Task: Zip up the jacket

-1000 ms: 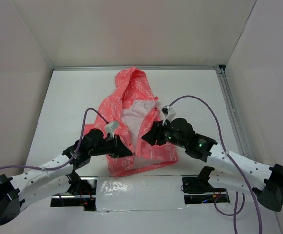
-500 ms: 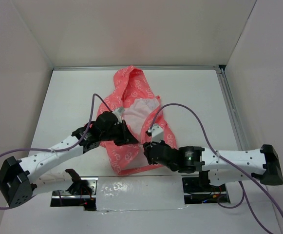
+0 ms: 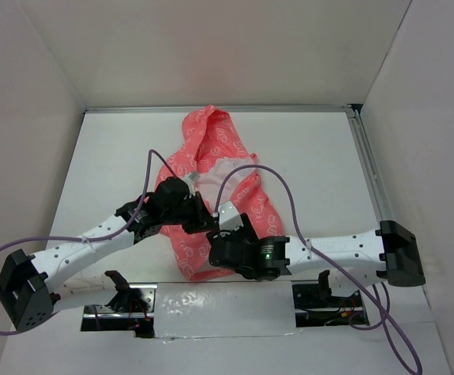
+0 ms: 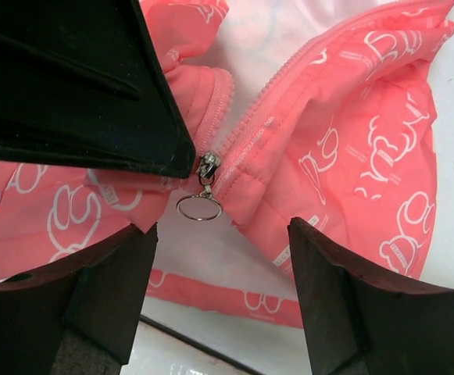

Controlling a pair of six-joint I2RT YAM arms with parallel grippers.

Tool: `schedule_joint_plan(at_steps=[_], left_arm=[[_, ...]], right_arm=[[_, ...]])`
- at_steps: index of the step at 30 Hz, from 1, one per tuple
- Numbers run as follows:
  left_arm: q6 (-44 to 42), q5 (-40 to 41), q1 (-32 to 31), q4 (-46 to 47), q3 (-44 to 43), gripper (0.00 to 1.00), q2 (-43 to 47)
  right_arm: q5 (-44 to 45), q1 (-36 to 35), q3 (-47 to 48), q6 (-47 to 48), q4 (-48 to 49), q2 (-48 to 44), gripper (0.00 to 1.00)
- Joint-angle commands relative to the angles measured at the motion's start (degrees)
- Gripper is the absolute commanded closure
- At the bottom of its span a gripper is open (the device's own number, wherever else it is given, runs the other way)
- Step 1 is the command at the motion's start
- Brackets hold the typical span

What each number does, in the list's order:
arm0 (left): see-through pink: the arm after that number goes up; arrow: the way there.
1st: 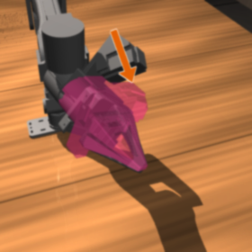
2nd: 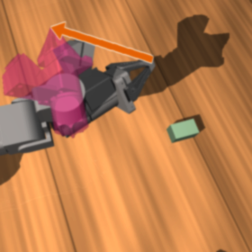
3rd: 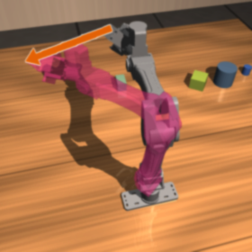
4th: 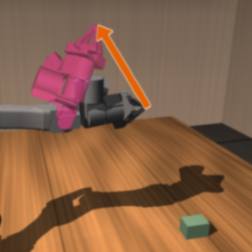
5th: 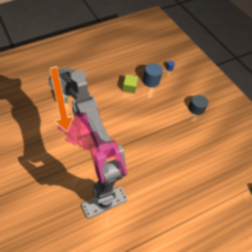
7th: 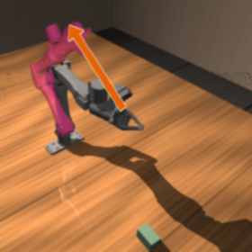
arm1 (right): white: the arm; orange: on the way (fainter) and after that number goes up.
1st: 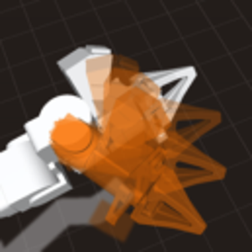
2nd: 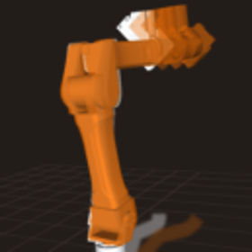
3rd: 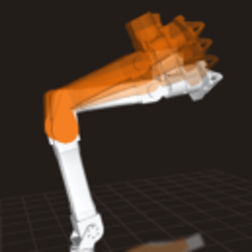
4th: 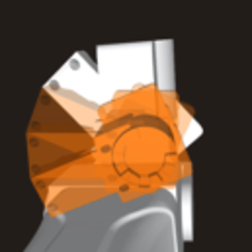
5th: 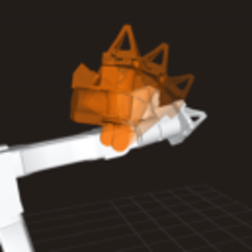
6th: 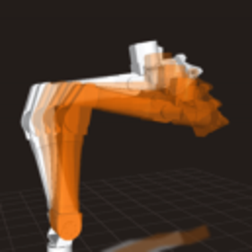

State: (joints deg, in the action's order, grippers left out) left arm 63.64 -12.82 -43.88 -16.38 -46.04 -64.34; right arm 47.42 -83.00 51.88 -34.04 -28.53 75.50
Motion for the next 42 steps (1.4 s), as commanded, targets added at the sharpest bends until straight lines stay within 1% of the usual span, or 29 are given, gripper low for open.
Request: schedule_joint_plan(at_steps=[1, 2, 4, 5, 7, 10, 15, 17, 18, 20, 22, 23, 24, 29, 31, 33, 36, 38, 42], left_arm=[[0.53, -0.98, -0.07, 1.44, -1.51, 1.0, 1.23], [0.44, -1.24, -0.15, 1.53, -1.51, 1.0, 1.4], [0.17, -1.5, -0.16, 1.79, -1.33, 1.0, 1.49], [0.09, -1.51, -0.16, 1.7, -1.16, 1.0, 1.49], [-0.09, -1.94, -0.16, 1.97, -0.98, 1.0, 1.32], [-0.09, -2.39, -0.16, 2.06, -0.72, 1.0, 1.06], [0.0, -1.77, -0.16, 1.97, -0.72, 1.0, 1.05], [-0.09, -1.16, -0.16, 1.44, -0.89, 1.0, 1.05], [-0.18, -0.81, -0.16, 1.18, -0.98, 1.0, 0.88], [-0.18, -0.37, -0.16, 1.0, -1.07, 1.0, 0.62], [-0.44, -0.63, -0.16, 1.17, -1.24, 1.0, 0.18], [-0.62, -0.98, -0.16, 1.26, -1.42, 1.0, -0.17], [-0.97, -1.15, -0.16, 1.26, -1.59, 1.0, -0.26], [-1.41, -1.24, -0.16, 1.44, -1.68, 1.0, -0.53], [-1.94, -1.51, -0.16, 1.88, -1.51, 1.0, -0.44], [-2.2, -1.51, -0.16, 1.97, -1.33, 1.0, -0.61], [-2.46, -1.51, -0.24, 2.14, -0.72, 1.0, -0.79], [-2.46, -1.25, -0.42, 2.15, -0.1, 1.0, -0.79], [-2.99, -1.07, -0.59, 1.97, 0.16, 1.0, -0.97]], right_arm=[[5.31, -0.49, 3.49, -1.28, 0.85, 0.69, 0.24], [8.71, -0.41, 3.84, -4.6, -1.24, 1.31, 0.24], [12.07, -0.41, 5.77, -8.65, -4.94, 2.01, 0.23], [15.3, -0.41, 6.56, -13.28, -9.04, 2.71, 0.23], [17.52, -0.41, 7.8, -16.74, -12.75, 3.33, 0.22], [19.2, -0.41, 8.06, -17.36, -13.47, 4.03, 0.21], [19.47, -0.14, 8.94, -17.73, -15.76, 5.0, 0.21], [20.08, 0.12, 9.46, -21.23, -19.35, 5.79, 0.21], [20.52, 0.21, 9.73, -24.2, -22.85, 6.32, 0.22], [21.05, 0.21, 10.7, -26.5, -26.03, 6.85, 0.21], [19.82, 0.03, 8.52, -21.52, -22.81, 6.5, 0.21], [18.86, 0.03, 7.55, -19.07, -17.83, 6.32, 0.21], [17.89, 0.03, 6.58, -15.56, -15.87, 5.97, 0.21], [16.04, 0.47, 3.32, -7.72, -6.28, 3.43, 0.21], [17.27, 0.82, 3.75, -9.89, -7.76, 2.55, 0.21], [18.84, 1.26, 4.11, -14.19, -11.62, 0.97, 0.21], [20.08, 1.18, 4.28, -16.84, -14.79, -1.67, 0.21], [20.08, 1.53, 3.76, -16.32, -14.27, -3.95, 0.21], [16.83, 3.46, 2.88, -13.68, -10.32, -6.33, 0.21]])
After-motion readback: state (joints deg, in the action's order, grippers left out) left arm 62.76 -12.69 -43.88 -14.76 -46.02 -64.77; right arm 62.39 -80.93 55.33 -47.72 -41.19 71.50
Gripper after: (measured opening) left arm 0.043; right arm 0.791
